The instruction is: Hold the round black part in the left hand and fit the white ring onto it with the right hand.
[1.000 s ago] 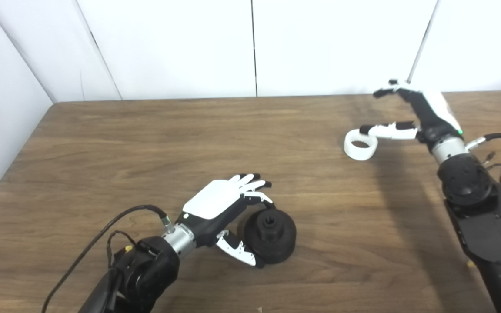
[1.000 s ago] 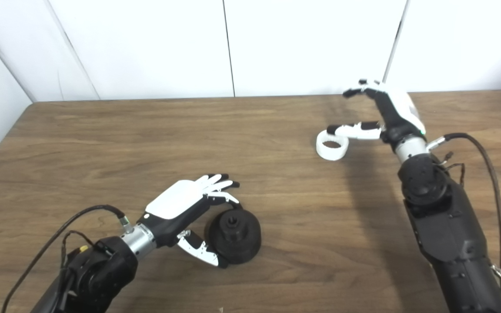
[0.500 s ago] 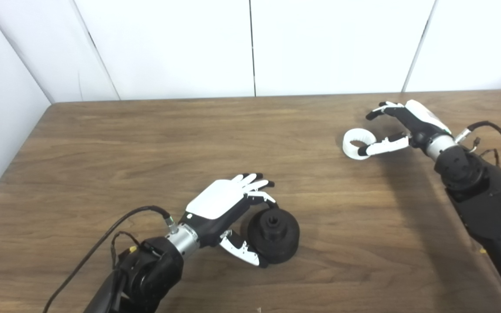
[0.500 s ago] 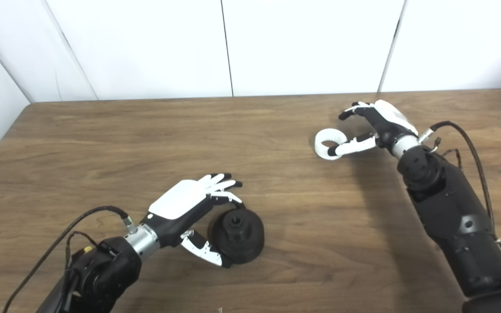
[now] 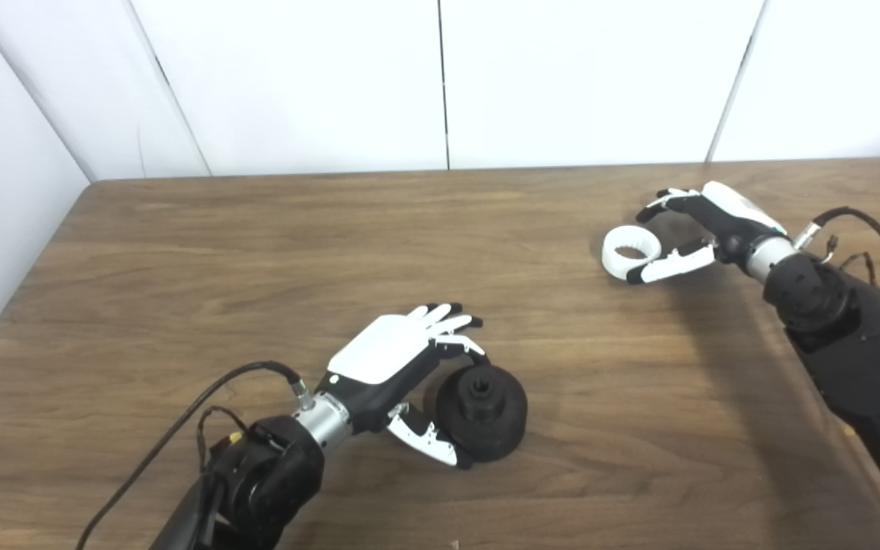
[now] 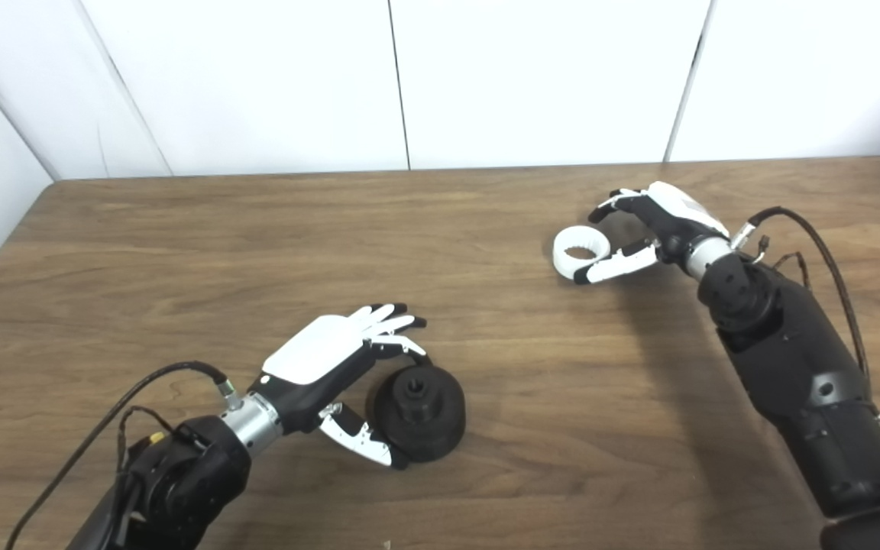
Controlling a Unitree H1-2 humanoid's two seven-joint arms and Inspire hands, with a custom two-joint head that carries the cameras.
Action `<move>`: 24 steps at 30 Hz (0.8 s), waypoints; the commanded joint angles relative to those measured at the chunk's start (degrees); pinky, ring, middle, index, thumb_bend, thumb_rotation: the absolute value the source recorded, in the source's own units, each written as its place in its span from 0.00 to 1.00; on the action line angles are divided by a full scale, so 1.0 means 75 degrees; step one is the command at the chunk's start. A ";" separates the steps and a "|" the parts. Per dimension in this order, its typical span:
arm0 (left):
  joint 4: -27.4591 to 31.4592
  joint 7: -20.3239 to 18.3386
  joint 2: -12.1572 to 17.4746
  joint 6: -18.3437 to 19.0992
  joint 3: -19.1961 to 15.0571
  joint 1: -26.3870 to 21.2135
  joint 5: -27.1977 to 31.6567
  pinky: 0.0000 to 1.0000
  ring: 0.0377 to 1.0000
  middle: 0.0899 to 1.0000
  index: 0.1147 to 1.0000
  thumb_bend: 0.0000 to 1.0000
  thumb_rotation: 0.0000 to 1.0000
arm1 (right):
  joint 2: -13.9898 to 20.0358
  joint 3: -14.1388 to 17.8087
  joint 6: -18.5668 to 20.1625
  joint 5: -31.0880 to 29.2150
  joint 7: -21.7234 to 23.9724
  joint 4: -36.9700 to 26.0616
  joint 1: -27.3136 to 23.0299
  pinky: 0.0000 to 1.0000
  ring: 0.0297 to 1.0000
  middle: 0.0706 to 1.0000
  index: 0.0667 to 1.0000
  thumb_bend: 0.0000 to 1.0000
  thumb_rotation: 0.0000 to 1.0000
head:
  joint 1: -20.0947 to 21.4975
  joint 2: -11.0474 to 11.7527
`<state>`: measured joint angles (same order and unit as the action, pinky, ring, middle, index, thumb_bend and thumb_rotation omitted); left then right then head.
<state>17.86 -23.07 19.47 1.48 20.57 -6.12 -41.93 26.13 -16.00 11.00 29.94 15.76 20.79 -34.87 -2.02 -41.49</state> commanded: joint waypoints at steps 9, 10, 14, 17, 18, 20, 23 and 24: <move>0.0025 0.0136 -0.0017 -0.0124 -0.0109 -0.0210 0.0025 1.00 1.00 0.95 0.58 0.83 0.33 | -0.0081 0.0027 -0.0472 0.0065 -0.0457 0.0006 -0.0304 0.98 1.00 0.91 0.70 0.93 0.34 | -0.0027 -0.0009; 0.0017 0.0154 -0.0018 -0.0138 -0.0117 -0.0201 0.0037 1.00 1.00 0.95 0.58 0.83 0.33 | -0.0109 0.0044 -0.0511 0.0075 -0.0545 0.0018 -0.0287 0.98 0.99 0.90 0.69 0.93 0.33 | -0.0027 -0.0009; 0.0041 0.0128 -0.0022 -0.0113 -0.0120 -0.0194 -0.0005 1.00 1.00 0.95 0.58 0.84 0.33 | -0.0151 0.0061 -0.0711 0.0089 -0.0771 0.0119 -0.0267 0.97 0.98 0.89 0.66 0.90 0.31 | -0.0039 -0.0022; 0.0045 0.0139 -0.0018 -0.0131 -0.0119 -0.0194 -0.0024 1.00 1.00 0.95 0.58 0.84 0.33 | -0.0168 0.0048 -0.0782 0.0109 -0.0833 0.0191 -0.0275 0.98 0.98 0.89 0.65 0.90 0.31 | -0.0047 -0.0025; 0.0046 0.0146 -0.0020 -0.0135 -0.0119 -0.0193 -0.0031 1.00 1.00 0.95 0.58 0.84 0.33 | -0.0173 0.0046 -0.0809 0.0108 -0.0859 0.0211 -0.0273 0.98 0.98 0.89 0.65 0.90 0.31 | -0.0049 -0.0016; 0.0058 0.0142 -0.0025 -0.0124 -0.0125 -0.0188 -0.0020 1.00 1.00 0.95 0.58 0.84 0.32 | -0.0178 0.0030 -0.0846 0.0104 -0.0884 0.0236 -0.0271 0.98 0.98 0.89 0.65 0.90 0.30 | -0.0061 -0.0026; 0.0063 0.0126 -0.0033 -0.0105 -0.0131 -0.0178 -0.0002 1.00 1.00 0.95 0.58 0.84 0.32 | -0.0209 0.0056 -0.0852 0.0059 -0.0910 0.0244 -0.0252 0.98 0.98 0.89 0.64 0.90 0.29 | -0.0054 -0.0022; 0.0059 0.0128 -0.0033 -0.0108 -0.0134 -0.0173 0.0007 1.00 1.00 0.95 0.58 0.84 0.32 | -0.0216 0.0056 -0.0893 0.0049 -0.0927 0.0286 -0.0262 0.98 0.98 0.89 0.64 0.89 0.29 | -0.0054 -0.0022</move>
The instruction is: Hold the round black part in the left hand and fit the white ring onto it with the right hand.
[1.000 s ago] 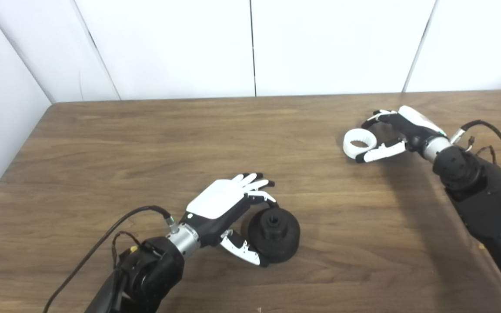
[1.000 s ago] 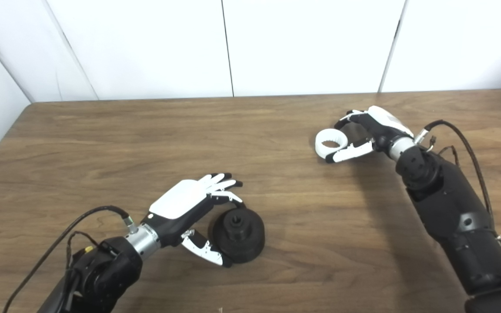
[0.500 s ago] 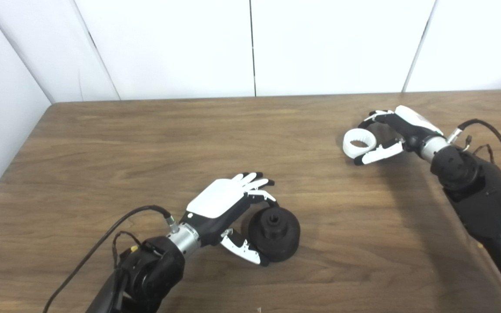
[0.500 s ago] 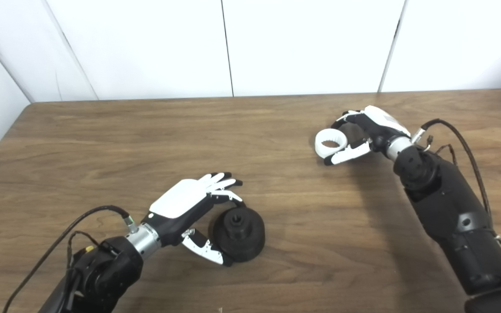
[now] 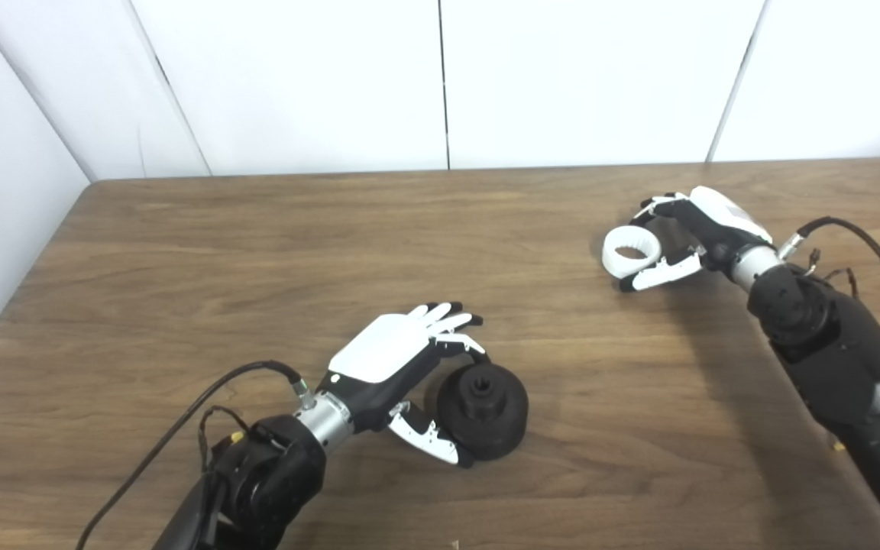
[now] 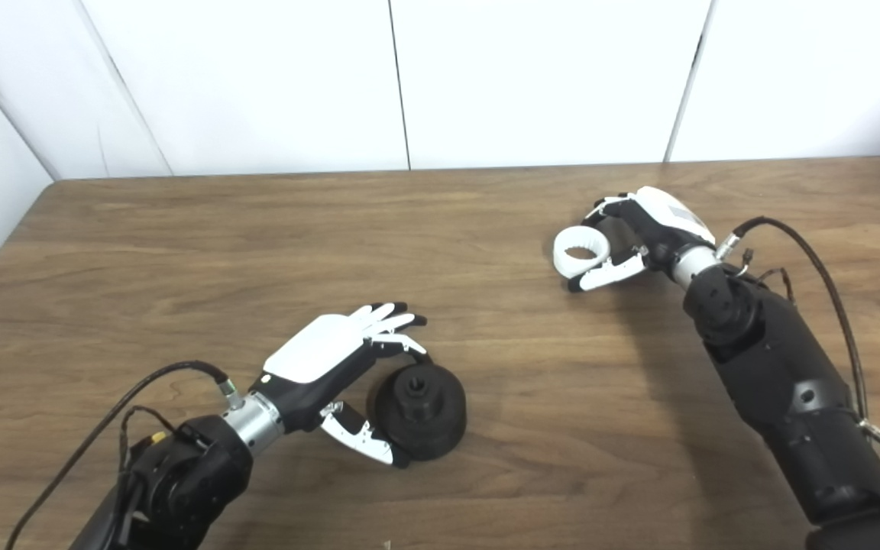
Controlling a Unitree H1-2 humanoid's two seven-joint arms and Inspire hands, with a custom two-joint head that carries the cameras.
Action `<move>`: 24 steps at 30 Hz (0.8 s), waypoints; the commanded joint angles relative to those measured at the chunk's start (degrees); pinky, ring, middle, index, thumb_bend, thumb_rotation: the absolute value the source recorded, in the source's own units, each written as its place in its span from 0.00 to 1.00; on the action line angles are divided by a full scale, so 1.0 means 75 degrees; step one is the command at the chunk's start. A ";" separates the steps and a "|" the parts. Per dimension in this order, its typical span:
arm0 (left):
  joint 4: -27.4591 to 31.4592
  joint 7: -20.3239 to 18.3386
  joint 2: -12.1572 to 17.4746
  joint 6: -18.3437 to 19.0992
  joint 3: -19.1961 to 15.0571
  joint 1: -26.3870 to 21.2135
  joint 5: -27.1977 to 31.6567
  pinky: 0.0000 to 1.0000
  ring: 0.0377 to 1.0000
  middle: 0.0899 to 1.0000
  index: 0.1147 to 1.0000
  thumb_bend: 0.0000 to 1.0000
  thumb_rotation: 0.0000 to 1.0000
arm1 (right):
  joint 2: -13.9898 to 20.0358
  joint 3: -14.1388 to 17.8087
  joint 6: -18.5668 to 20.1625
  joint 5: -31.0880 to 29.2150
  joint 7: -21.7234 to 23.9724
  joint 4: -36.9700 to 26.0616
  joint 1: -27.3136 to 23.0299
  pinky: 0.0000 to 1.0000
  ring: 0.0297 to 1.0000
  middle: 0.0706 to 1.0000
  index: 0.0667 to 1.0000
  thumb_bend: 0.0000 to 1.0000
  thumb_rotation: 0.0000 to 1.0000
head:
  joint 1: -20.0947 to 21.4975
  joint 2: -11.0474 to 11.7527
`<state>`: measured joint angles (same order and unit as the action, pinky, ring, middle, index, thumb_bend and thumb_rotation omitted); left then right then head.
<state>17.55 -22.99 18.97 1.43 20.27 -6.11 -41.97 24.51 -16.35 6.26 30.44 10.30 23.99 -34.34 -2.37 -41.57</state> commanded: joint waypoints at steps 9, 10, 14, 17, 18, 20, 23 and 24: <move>0.0073 0.0160 0.0037 -0.0153 -0.0090 -0.0162 -0.0019 1.00 1.00 0.95 0.58 0.84 0.33 | -0.0004 0.0134 -0.0385 -0.0029 -0.0285 -0.0117 -0.0316 0.95 0.97 0.88 0.59 0.86 0.25 | 0.0001 -0.0015; 0.0066 0.0169 0.0038 -0.0163 -0.0090 -0.0161 -0.0018 1.00 1.00 0.95 0.58 0.84 0.33 | -0.0005 0.0139 -0.0381 -0.0034 -0.0286 -0.0122 -0.0310 0.95 0.97 0.88 0.59 0.86 0.25 | 0.0001 -0.0015; 0.0052 0.0171 0.0020 -0.0159 -0.0090 -0.0161 0.0000 1.00 1.00 0.94 0.58 0.84 0.33 | 0.0000 0.0172 -0.0500 -0.0082 -0.0330 -0.0096 -0.0285 0.92 0.96 0.87 0.56 0.83 0.23 | -0.0003 -0.0012; 0.0060 0.0152 0.0010 -0.0143 -0.0089 -0.0161 0.0004 1.00 1.00 0.94 0.58 0.84 0.33 | 0.0006 0.0209 -0.0608 -0.0124 -0.0376 -0.0041 -0.0272 0.92 0.96 0.86 0.48 0.59 0.17 | -0.0002 -0.0026; 0.0070 0.0139 0.0004 -0.0127 -0.0094 -0.0159 0.0018 1.00 1.00 0.95 0.58 0.84 0.33 | 0.0009 0.0218 -0.0607 -0.0125 -0.0380 -0.0050 -0.0268 0.92 0.96 0.86 0.46 0.55 0.16 | -0.0010 -0.0018; 0.0091 0.0125 -0.0003 -0.0115 -0.0097 -0.0157 0.0027 1.00 1.00 0.94 0.58 0.84 0.33 | 0.0017 0.0224 -0.0582 -0.0123 -0.0375 -0.0098 -0.0259 0.92 0.96 0.86 0.46 0.53 0.15 | -0.0010 -0.0018; 0.0102 0.0125 0.0001 -0.0130 -0.0092 -0.0160 0.0012 1.00 1.00 0.94 0.58 0.84 0.34 | 0.0034 0.0210 -0.0575 -0.0102 -0.0370 -0.0119 -0.0262 0.92 0.96 0.86 0.45 0.53 0.15 | -0.0021 -0.0024; 0.0103 0.0125 0.0003 -0.0132 -0.0088 -0.0162 -0.0002 1.00 1.00 0.94 0.58 0.84 0.34 | 0.0039 0.0200 -0.0576 -0.0085 -0.0376 -0.0116 -0.0265 0.91 0.96 0.86 0.45 0.53 0.15 | -0.0021 -0.0024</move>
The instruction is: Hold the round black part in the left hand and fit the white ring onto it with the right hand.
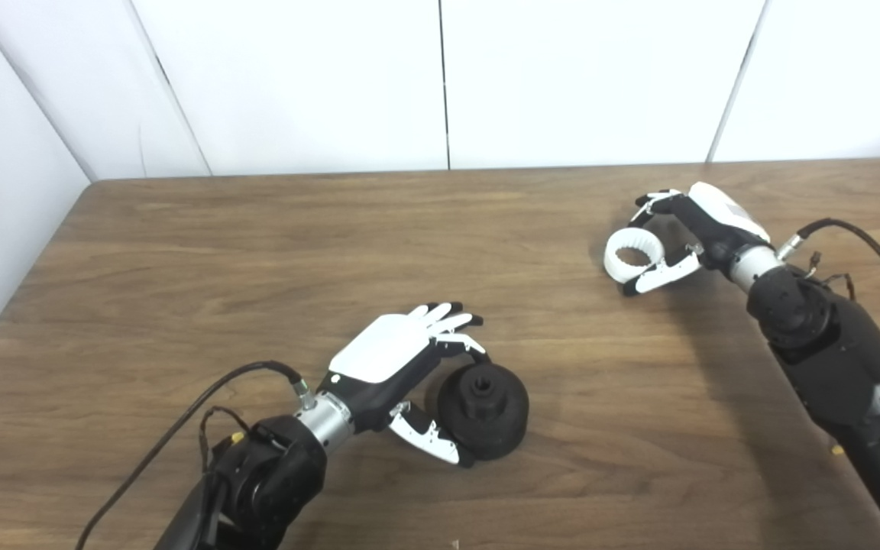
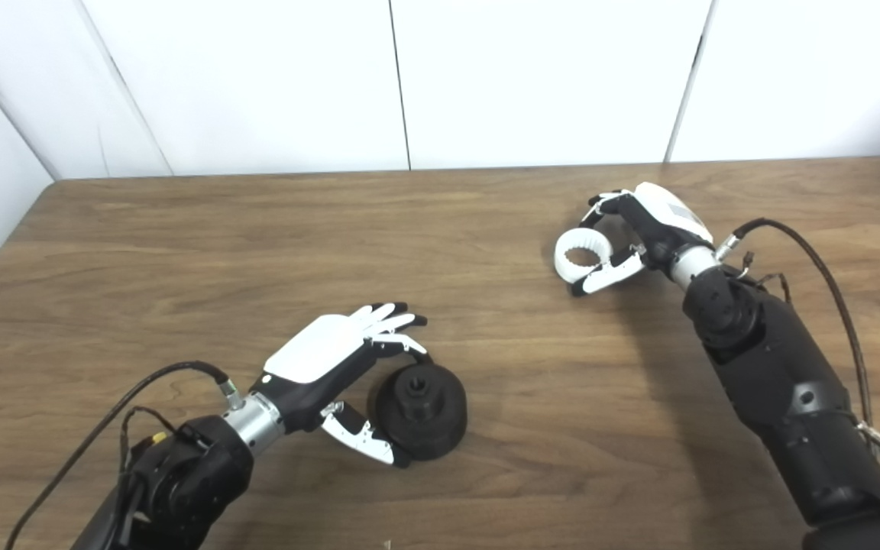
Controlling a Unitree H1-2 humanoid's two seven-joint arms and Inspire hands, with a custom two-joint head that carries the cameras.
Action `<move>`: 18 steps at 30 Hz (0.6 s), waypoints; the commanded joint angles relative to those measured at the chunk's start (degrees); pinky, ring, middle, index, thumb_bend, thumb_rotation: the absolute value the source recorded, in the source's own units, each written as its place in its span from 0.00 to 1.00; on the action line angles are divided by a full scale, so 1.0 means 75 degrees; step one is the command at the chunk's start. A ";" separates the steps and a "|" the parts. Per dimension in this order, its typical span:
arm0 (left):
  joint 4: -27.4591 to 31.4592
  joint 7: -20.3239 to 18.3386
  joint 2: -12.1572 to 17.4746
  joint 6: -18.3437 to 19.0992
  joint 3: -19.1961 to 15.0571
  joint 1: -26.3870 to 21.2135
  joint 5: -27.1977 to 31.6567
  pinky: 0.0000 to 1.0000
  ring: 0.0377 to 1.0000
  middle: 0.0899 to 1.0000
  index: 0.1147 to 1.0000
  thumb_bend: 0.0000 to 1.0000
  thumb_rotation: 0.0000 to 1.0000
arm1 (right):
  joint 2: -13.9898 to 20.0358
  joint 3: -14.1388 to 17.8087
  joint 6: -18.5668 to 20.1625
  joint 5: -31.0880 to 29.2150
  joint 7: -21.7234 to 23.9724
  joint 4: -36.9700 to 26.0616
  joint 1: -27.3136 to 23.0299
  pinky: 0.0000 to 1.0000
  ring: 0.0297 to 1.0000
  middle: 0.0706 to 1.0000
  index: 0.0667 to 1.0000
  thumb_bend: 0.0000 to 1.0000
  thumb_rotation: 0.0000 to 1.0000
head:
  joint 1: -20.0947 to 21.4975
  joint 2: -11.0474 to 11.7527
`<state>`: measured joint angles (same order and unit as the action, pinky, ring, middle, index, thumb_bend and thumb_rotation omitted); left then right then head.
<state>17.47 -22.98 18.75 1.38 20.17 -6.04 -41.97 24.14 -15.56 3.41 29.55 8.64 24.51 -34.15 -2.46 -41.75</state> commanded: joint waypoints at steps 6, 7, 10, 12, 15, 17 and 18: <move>0.0112 0.0140 0.0030 -0.0134 -0.0073 -0.0161 -0.0016 1.00 1.00 0.94 0.58 0.84 0.33 | 0.0067 0.0120 -0.0163 -0.0011 -0.0133 -0.0169 -0.0292 0.92 0.97 0.86 0.45 0.53 0.15 | -0.0001 0.0005; 0.0109 0.0144 0.0030 -0.0140 -0.0073 -0.0159 -0.0010 1.00 1.00 0.94 0.58 0.84 0.33 | 0.0063 0.0133 -0.0153 -0.0031 -0.0126 -0.0181 -0.0288 0.92 0.97 0.86 0.45 0.53 0.15 | -0.0001 0.0005; 0.0098 0.0146 0.0031 -0.0142 -0.0071 -0.0158 -0.0011 1.00 1.00 0.94 0.58 0.84 0.34 | 0.0083 0.0135 -0.0142 -0.0012 -0.0124 -0.0259 -0.0274 0.92 0.96 0.86 0.45 0.53 0.15 | -0.0001 0.0005; 0.0092 0.0147 0.0033 -0.0147 -0.0068 -0.0160 -0.0021 1.00 1.00 0.94 0.58 0.84 0.34 | 0.0102 0.0141 -0.0150 -0.0015 -0.0110 -0.0312 -0.0267 0.91 0.96 0.86 0.45 0.53 0.15 | -0.0001 0.0005; 0.0097 0.0122 0.0015 -0.0115 -0.0049 -0.0169 -0.0051 1.00 1.00 0.94 0.58 0.84 0.34 | 0.0149 0.0150 -0.0101 -0.0009 -0.0045 -0.0448 -0.0247 0.91 0.96 0.86 0.45 0.52 0.15 | 0.0010 -0.0008; 0.0095 0.0104 0.0007 -0.0097 -0.0035 -0.0175 -0.0074 1.00 1.00 0.94 0.58 0.84 0.34 | 0.0187 0.0162 -0.0033 -0.0004 0.0024 -0.0616 -0.0216 0.90 0.96 0.86 0.45 0.52 0.15 | 0.0017 0.0009; 0.0086 0.0101 0.0002 -0.0094 -0.0029 -0.0180 -0.0082 1.00 1.00 0.94 0.58 0.84 0.34 | 0.0194 0.0182 -0.0009 -0.0023 0.0055 -0.0686 -0.0199 0.91 0.96 0.86 0.45 0.52 0.15 | 0.0005 0.0004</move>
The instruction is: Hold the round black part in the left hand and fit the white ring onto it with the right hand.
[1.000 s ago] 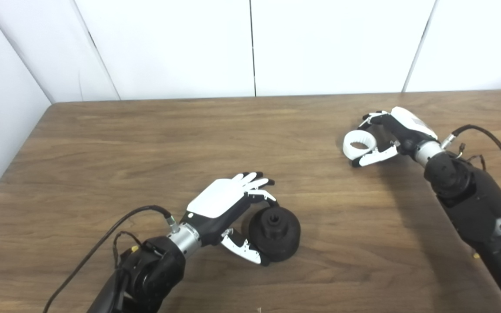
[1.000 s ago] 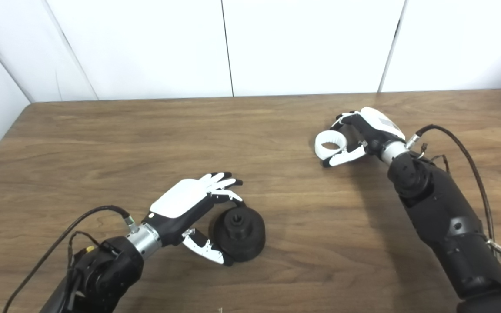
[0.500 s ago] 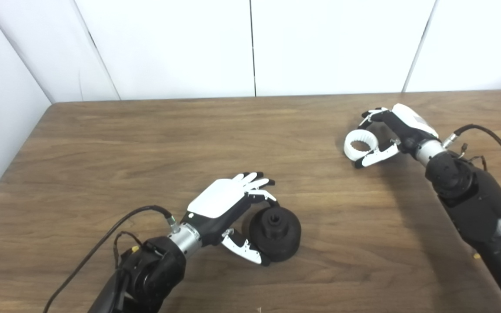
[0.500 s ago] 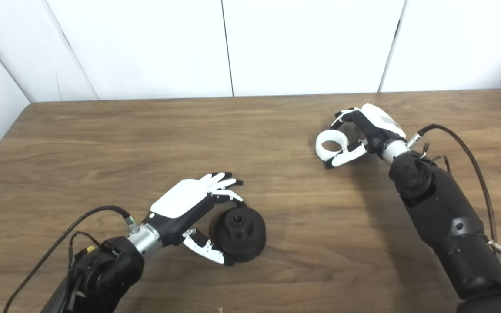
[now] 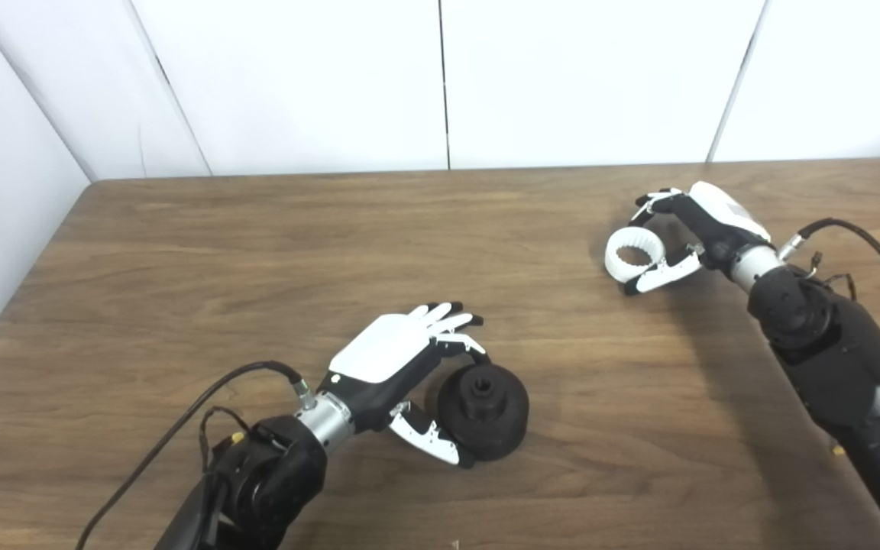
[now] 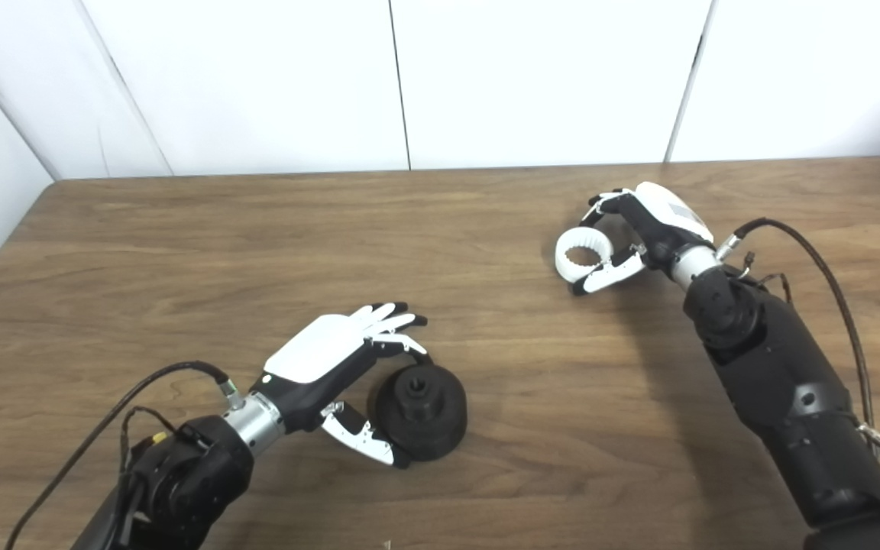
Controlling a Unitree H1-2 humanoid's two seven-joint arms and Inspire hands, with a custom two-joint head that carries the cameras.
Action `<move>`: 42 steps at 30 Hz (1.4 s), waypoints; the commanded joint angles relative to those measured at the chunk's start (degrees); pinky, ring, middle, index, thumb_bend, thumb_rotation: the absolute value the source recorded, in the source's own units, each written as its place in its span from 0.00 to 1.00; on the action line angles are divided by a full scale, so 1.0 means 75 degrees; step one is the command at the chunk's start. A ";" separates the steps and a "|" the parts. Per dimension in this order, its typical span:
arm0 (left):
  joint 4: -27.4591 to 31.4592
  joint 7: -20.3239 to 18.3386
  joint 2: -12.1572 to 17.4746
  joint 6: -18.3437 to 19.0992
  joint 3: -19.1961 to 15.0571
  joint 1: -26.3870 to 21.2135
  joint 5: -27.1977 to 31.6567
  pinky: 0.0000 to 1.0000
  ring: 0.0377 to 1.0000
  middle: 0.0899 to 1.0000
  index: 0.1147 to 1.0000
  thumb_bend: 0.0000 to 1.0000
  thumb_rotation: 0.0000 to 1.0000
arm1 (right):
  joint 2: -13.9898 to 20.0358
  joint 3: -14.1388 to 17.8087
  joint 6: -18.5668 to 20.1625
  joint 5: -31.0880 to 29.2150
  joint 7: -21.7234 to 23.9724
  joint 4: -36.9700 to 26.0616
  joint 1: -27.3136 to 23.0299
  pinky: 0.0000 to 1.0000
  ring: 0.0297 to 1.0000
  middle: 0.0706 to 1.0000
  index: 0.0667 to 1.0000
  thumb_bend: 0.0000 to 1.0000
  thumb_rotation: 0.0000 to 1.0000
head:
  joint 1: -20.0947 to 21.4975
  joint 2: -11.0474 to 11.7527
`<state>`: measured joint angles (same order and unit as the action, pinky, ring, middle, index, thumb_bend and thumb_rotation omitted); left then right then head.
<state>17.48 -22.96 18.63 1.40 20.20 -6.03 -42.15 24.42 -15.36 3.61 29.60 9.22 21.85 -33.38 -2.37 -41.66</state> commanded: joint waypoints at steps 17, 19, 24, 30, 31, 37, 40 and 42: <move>0.0001 0.0156 -0.0004 -0.0172 -0.0041 -0.0199 -0.0096 1.00 1.00 0.94 0.58 0.85 0.34 | 0.0204 0.0559 0.0324 -0.0545 0.0898 -0.2246 0.0215 0.89 0.95 0.85 0.45 0.53 0.15 | -0.0013 -0.0014; 0.0003 0.0154 -0.0020 -0.0167 -0.0029 -0.0211 -0.0117 1.00 1.00 0.94 0.58 0.85 0.34 | 0.0213 0.0570 0.0413 -0.0593 0.1063 -0.2598 0.0282 0.90 0.95 0.85 0.45 0.53 0.15 | -0.0044 -0.0014; 0.0008 0.0124 -0.0033 -0.0150 -0.0020 -0.0234 -0.0119 1.00 1.00 0.94 0.58 0.84 0.35 | 0.0334 0.0426 0.0585 -0.0652 0.1634 -0.3532 0.0460 0.89 0.95 0.84 0.45 0.53 0.15 | -0.0055 -0.0027; 0.0029 0.0094 -0.0015 -0.0114 -0.0030 -0.0226 -0.0141 1.00 1.00 0.94 0.58 0.84 0.35 | 0.0464 0.0352 0.0707 -0.0741 0.2214 -0.4374 0.0644 0.86 0.95 0.84 0.45 0.53 0.15 | -0.0065 -0.0022; 0.0022 0.0114 -0.0015 -0.0134 -0.0037 -0.0223 -0.0127 1.00 1.00 0.94 0.58 0.84 0.34 | 0.0464 0.0356 0.0766 -0.0766 0.2291 -0.4493 0.0676 0.86 0.95 0.84 0.45 0.53 0.15 | -0.0057 -0.0032; 0.0001 0.0135 -0.0003 -0.0175 -0.0050 -0.0244 -0.0105 1.00 1.00 0.94 0.58 0.84 0.34 | 0.0394 0.0390 0.0795 -0.1015 0.2527 -0.4963 0.0870 0.85 0.94 0.84 0.45 0.53 0.15 | -0.0057 -0.0052; 0.0002 0.0107 0.0015 -0.0162 -0.0065 -0.0249 -0.0078 1.00 1.00 0.94 0.58 0.84 0.34 | 0.0339 0.0335 0.0879 -0.1046 0.2647 -0.5247 0.0955 0.85 0.94 0.84 0.45 0.53 0.15 | -0.0064 -0.0046; -0.0009 0.0095 0.0025 -0.0169 -0.0065 -0.0260 -0.0068 1.00 1.00 0.94 0.58 0.84 0.35 | 0.0287 0.0286 0.0929 -0.1042 0.2709 -0.5429 0.0996 0.84 0.94 0.83 0.45 0.52 0.15 | -0.0068 -0.0049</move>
<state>17.01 -22.82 18.12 1.18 20.18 -6.14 -42.69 26.76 -13.40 10.50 22.57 29.54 -16.01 -23.94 -2.81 -42.01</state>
